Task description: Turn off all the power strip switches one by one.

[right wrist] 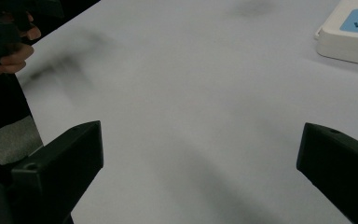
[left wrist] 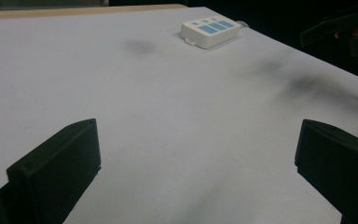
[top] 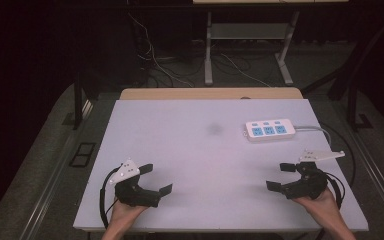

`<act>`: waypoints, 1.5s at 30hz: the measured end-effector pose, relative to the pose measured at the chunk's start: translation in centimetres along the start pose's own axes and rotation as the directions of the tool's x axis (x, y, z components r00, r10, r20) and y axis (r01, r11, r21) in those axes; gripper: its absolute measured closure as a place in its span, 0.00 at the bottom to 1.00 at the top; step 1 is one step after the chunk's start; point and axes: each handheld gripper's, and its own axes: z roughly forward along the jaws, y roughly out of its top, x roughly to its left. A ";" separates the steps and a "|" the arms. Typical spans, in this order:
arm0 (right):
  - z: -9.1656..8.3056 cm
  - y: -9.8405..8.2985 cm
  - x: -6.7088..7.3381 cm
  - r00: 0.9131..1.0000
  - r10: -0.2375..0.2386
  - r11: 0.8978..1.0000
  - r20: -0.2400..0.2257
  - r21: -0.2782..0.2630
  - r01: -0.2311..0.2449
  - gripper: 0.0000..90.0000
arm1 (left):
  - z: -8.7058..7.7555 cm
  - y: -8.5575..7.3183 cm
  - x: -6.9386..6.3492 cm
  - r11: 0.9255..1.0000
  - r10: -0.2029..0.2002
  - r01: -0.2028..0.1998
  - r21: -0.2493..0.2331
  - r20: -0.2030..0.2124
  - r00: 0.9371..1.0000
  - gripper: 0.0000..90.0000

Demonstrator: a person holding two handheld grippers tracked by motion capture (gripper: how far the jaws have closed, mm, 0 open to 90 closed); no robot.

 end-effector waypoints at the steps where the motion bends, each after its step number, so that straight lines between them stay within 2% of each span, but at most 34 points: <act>1: 0.0 0.1 0.0 1.000 -0.001 1.000 -0.002 0.003 0.001 0.00 | 0.0 0.0 0.0 1.000 0.000 0.000 0.000 -0.001 1.000 0.00; 13: -0.3 1.9 -0.6 1.000 -0.012 1.000 -0.016 0.018 0.012 0.00 | 0.0 -0.1 0.2 1.000 -0.007 0.007 0.002 -0.004 1.000 0.00; 30: 0.4 4.7 -1.9 0.999 -0.030 0.997 -0.023 0.076 0.031 0.00 | 0.1 -0.2 0.2 1.000 -0.011 0.011 0.008 -0.008 1.000 0.00; 37: 0.5 6.4 -2.6 0.999 -0.038 0.996 -0.017 0.077 0.039 0.00 | 0.0 -0.2 0.2 1.000 -0.012 0.012 0.003 -0.009 1.000 0.00; 45: 0.7 7.5 -3.5 1.000 -0.025 0.996 -0.019 0.080 0.027 0.00 | 0.1 -0.1 0.2 1.000 -0.006 0.006 0.008 -0.009 1.000 0.00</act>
